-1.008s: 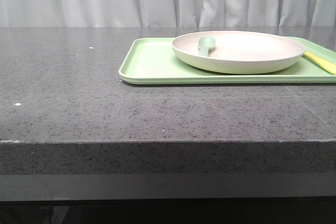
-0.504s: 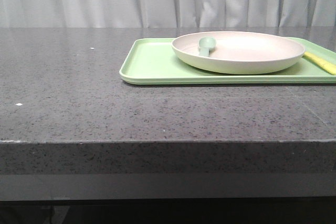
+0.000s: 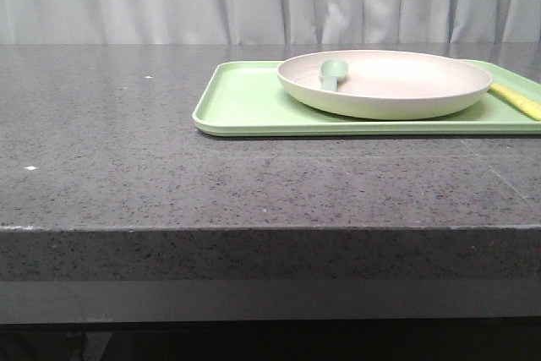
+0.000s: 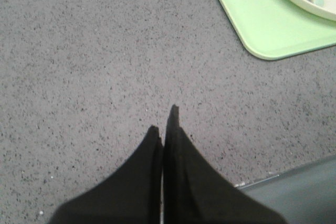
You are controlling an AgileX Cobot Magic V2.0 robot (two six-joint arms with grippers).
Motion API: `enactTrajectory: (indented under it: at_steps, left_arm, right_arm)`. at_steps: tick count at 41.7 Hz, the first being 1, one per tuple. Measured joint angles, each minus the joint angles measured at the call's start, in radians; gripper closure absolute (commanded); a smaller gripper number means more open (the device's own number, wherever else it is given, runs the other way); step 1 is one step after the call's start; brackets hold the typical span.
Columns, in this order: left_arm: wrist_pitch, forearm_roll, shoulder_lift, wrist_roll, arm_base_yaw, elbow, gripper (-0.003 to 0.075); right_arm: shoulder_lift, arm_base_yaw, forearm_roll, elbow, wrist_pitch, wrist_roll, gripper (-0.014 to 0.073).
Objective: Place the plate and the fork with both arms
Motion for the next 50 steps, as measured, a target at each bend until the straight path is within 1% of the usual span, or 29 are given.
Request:
enactTrajectory:
  at_steps: [19, 23, 27, 32, 37, 41, 50]
  left_arm:
    - [0.005, -0.004, -0.011, 0.0, 0.0, 0.005, 0.0738]
    - [-0.021, -0.007, -0.072, 0.0, 0.003, 0.034, 0.0738]
    - [-0.064, 0.015, -0.182, 0.0, 0.042, 0.082, 0.0738]
    - [-0.175, 0.071, -0.348, 0.0, 0.123, 0.198, 0.0738]
    - [-0.343, 0.106, -0.501, 0.0, 0.199, 0.388, 0.0738]
    - [-0.472, 0.106, -0.614, 0.0, 0.244, 0.543, 0.0738]
    - [-0.645, 0.026, -0.794, 0.0, 0.297, 0.802, 0.0738]
  right_arm:
    - [0.0, 0.0, 0.0, 0.001, 0.0, 0.0, 0.0662]
    - [0.0, 0.0, -0.002, 0.001, 0.0, 0.0, 0.0662]
    - [0.0, 0.0, -0.002, 0.001, 0.0, 0.0, 0.0662]
    - [0.0, 0.0, -0.002, 0.001, 0.0, 0.0, 0.0662]
    - [0.0, 0.0, -0.002, 0.001, 0.0, 0.0, 0.0662]
    - [0.0, 0.0, -0.002, 0.001, 0.0, 0.0, 0.0662]
    - [0.0, 0.0, -0.002, 0.002, 0.0, 0.0, 0.0662]
